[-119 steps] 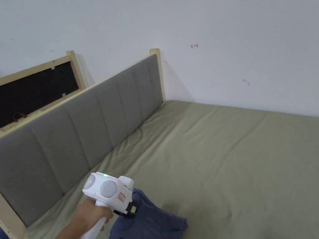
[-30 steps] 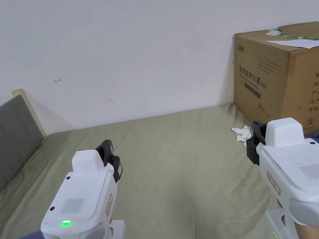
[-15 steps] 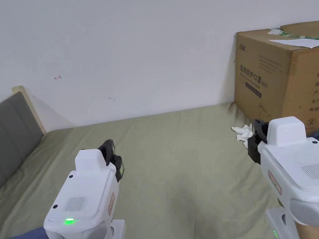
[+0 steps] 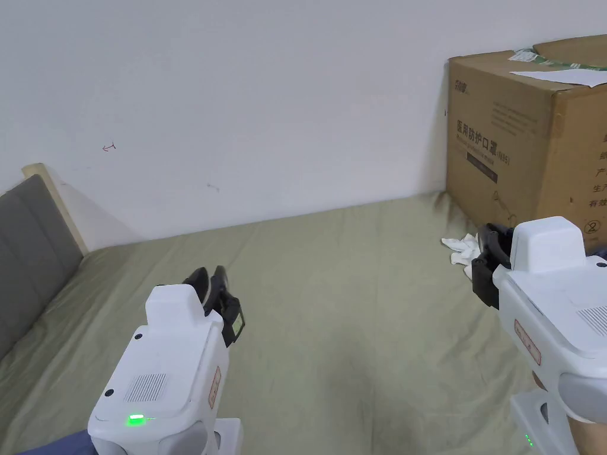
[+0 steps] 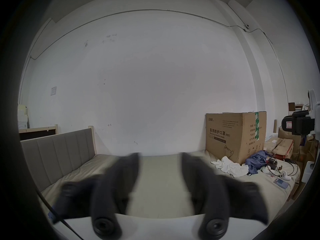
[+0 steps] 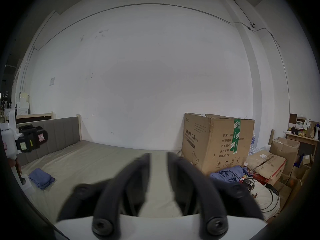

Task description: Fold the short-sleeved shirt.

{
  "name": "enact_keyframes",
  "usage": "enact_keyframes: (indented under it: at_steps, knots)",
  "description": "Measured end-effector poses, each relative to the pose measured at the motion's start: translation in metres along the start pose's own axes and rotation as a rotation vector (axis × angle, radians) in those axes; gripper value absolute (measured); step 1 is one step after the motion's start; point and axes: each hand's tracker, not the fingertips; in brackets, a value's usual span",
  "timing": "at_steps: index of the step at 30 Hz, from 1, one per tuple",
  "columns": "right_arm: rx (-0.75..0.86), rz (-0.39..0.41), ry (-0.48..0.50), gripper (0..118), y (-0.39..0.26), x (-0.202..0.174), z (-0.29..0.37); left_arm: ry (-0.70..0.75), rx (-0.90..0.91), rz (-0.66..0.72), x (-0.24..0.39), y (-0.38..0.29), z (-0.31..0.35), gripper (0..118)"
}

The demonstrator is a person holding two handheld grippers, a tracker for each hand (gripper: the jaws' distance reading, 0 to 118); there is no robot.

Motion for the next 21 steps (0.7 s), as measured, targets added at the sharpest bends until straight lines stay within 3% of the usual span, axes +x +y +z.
enact_keyframes:
  at_steps: [1,2,4,5,21]
  knots:
    - [0.002,-0.002,-0.002,45,0.0000,-0.0001,0.0003,0.002,-0.002,-0.001,0.0002,-0.0004,-0.0002,82]
    - [0.002,-0.003,-0.001,77,0.0001,0.0002,0.0002,0.002,-0.005,-0.004,0.0005,-0.0008,-0.0011,103]
    - [0.001,-0.005,0.004,112,-0.0002,0.0015,-0.0009,0.023,-0.007,-0.009,0.0020,-0.0018,-0.0027,118]
    - [0.004,-0.007,-0.002,118,-0.0005,0.0017,-0.0011,0.026,-0.007,-0.007,0.0021,-0.0022,-0.0024,118]
    - [0.030,-0.031,-0.043,118,0.0017,0.0030,0.0049,0.050,0.004,-0.003,-0.0010,-0.0009,-0.0025,118]
